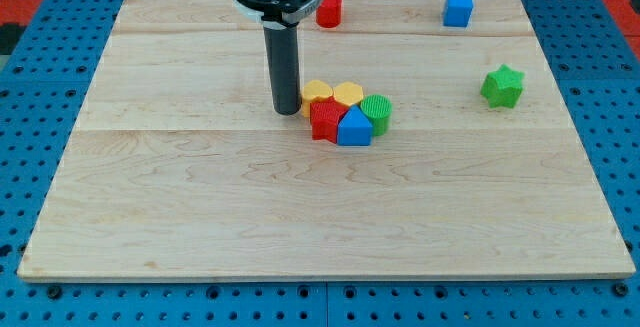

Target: Move the red circle to the top of the green circle

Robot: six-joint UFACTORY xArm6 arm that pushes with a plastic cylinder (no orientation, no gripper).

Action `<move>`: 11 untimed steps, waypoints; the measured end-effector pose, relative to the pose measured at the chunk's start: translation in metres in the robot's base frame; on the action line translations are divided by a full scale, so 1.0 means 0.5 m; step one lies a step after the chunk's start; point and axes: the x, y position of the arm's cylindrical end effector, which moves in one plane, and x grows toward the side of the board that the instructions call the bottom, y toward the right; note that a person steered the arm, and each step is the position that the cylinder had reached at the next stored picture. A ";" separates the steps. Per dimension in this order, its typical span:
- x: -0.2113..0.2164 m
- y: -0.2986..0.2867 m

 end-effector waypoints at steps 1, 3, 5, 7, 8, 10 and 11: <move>0.000 -0.049; -0.241 -0.131; -0.430 0.017; -0.393 0.100; -0.346 0.139; -0.284 0.219; -0.254 0.227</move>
